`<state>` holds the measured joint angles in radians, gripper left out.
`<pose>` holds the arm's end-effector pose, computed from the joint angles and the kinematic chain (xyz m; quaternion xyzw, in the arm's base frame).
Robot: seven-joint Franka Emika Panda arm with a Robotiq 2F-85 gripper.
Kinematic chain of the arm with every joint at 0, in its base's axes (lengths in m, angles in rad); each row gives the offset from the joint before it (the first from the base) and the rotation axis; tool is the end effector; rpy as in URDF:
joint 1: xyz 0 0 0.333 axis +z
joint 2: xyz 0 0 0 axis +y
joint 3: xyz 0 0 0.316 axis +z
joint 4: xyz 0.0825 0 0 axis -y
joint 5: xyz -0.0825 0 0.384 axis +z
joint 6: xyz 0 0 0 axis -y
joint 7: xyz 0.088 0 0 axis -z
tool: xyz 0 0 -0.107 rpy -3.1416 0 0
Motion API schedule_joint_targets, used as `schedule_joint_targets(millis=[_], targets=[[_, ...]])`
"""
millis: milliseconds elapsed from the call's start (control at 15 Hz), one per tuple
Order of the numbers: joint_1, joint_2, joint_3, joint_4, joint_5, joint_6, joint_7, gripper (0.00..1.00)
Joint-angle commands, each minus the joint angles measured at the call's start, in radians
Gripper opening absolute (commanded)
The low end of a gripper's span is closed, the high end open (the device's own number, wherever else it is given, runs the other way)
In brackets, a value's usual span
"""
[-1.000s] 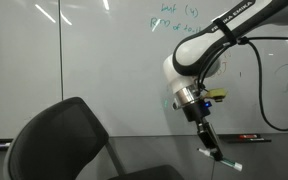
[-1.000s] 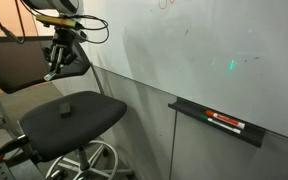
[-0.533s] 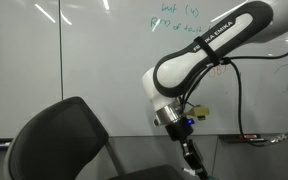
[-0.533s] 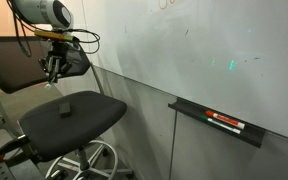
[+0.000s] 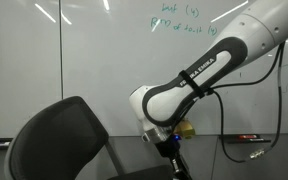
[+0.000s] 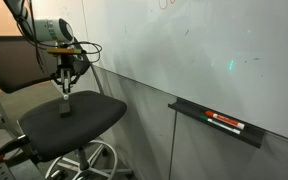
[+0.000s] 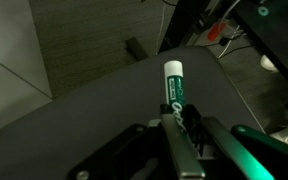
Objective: Use the marker on the chair to write on the white board
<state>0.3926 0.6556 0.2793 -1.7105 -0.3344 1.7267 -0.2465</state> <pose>0.4925 0.3410 0.1902 0.8196 0.4872 -0.2759 0.1217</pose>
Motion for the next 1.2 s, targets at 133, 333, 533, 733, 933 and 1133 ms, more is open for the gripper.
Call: schedule_joint_targets(millis=[133, 333, 533, 733, 933, 1133], targets=[[0.042, 0.144, -0.054, 0.129, -0.131, 0.063, 0.006, 0.08], [0.054, 0.193, -0.066, 0.180, -0.151, 0.087, 0.010, 0.08], [0.072, 0.223, -0.063, 0.219, -0.148, 0.107, 0.008, 0.08], [0.088, 0.233, -0.059, 0.242, -0.140, 0.115, 0.002, 0.08], [0.100, 0.231, -0.057, 0.257, -0.131, 0.114, 0.003, 0.08], [0.103, 0.225, -0.056, 0.240, -0.121, 0.108, 0.002, 0.46]])
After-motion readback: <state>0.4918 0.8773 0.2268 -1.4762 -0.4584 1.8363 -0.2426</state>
